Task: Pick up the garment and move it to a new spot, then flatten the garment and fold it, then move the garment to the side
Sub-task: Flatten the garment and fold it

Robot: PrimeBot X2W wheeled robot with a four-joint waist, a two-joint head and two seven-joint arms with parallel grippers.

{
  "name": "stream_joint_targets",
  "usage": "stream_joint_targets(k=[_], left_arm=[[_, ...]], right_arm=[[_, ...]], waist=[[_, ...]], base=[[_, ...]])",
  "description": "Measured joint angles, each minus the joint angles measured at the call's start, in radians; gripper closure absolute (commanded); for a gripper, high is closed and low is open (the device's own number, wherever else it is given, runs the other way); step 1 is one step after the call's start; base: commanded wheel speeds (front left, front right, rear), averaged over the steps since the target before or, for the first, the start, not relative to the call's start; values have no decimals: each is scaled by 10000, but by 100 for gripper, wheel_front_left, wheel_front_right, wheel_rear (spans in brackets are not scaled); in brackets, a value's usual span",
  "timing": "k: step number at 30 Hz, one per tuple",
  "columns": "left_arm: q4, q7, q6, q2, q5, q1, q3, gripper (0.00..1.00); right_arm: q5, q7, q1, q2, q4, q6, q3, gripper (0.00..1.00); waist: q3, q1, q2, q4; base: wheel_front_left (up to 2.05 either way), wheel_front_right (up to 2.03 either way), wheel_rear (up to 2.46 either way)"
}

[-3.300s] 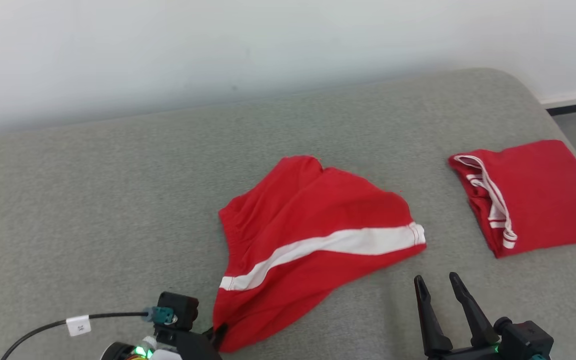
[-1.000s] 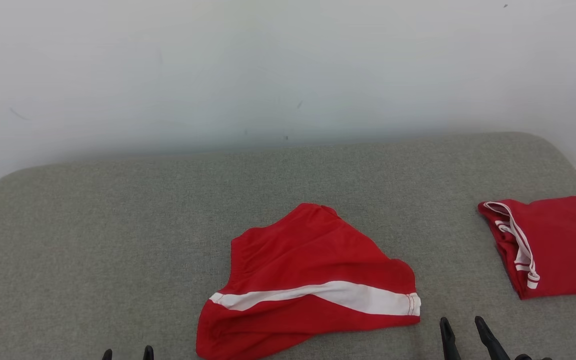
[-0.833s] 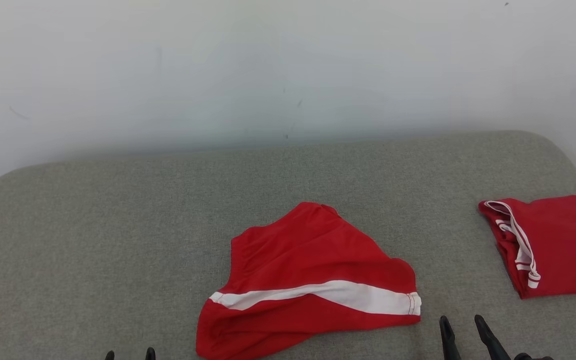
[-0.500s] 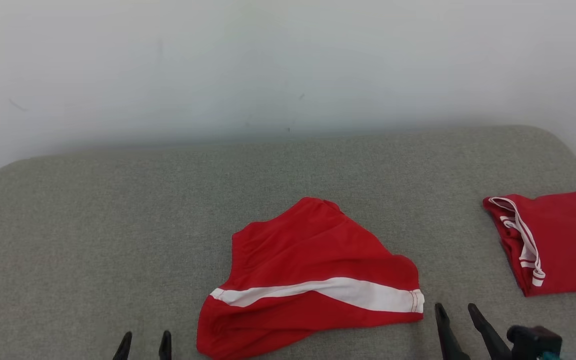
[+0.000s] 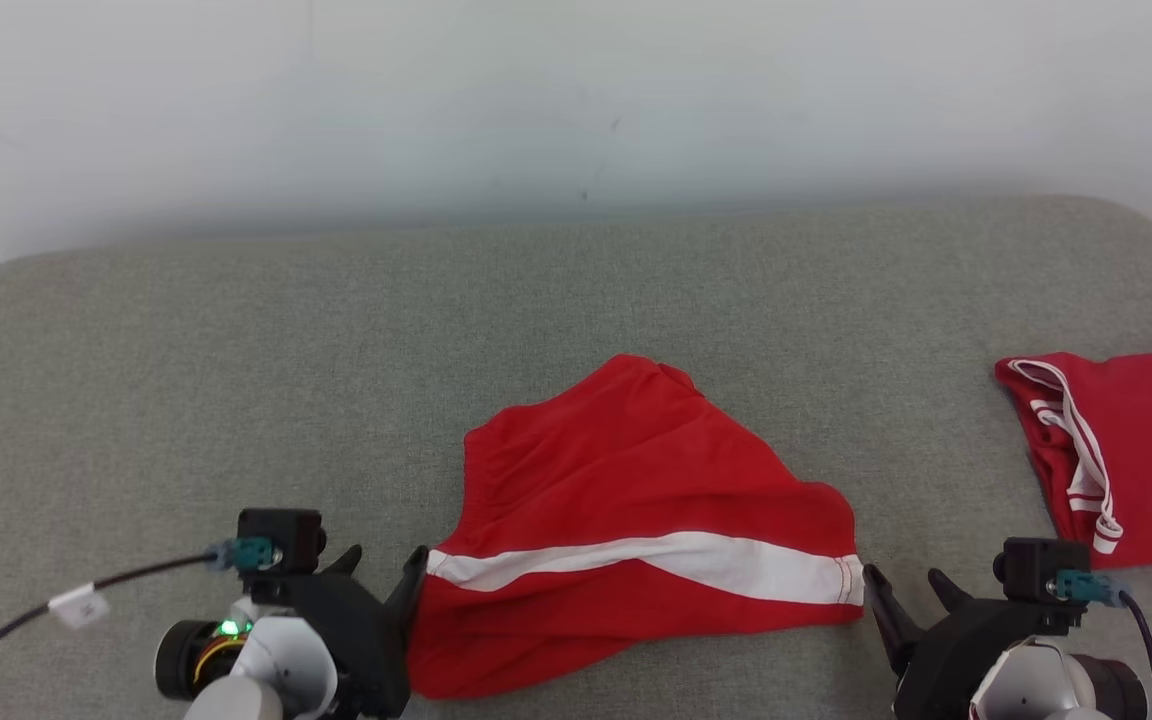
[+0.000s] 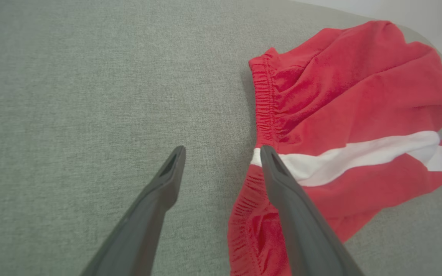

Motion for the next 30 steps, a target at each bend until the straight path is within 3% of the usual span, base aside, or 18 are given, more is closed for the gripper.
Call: stream_joint_targets(k=[5,14,23,24,26,27,28,29,30], left_arm=[[267,1820,46,-50,-305,-743,-284,0],[474,3705,73,207,-247,-1153,-993,0],[276,3990,-10,393,-489,-1247,-1442,0],[278,3988,-12,395,-497,-1283,-1480,4],[286,3994,-13,426,-573,-1363,-1517,32],[295,4036,-13,451,-598,-1372,-1532,58],[305,4036,-13,477,-627,-1375,-1536,72],[309,4036,-13,504,-648,-1385,-1542,95],[309,4038,-15,525,-671,-1398,-1549,95]], right_arm=[[-75,244,-321,54,-36,0,117,0],[58,159,-390,65,6,0,403,0],[125,94,-387,67,48,0,560,0],[134,79,-387,67,56,0,581,0],[134,69,-388,67,67,0,616,0],[134,69,-388,67,75,0,627,0],[134,69,-390,67,77,0,635,0],[134,69,-394,67,79,0,642,0],[134,69,-402,67,84,0,644,0]], waist=[[218,0,0,-25],[289,-1,0,-145],[303,-2,0,-318],[306,-2,0,-340],[308,-1,0,-379],[307,-2,0,-396],[304,-1,0,-410],[298,-2,0,-423],[290,-1,0,-432]], base=[[0,0,0],[0,0,0],[0,0,0],[0,0,0],[0,0,0],[0,0,0],[0,0,0],[0,0,0],[0,0,0]])
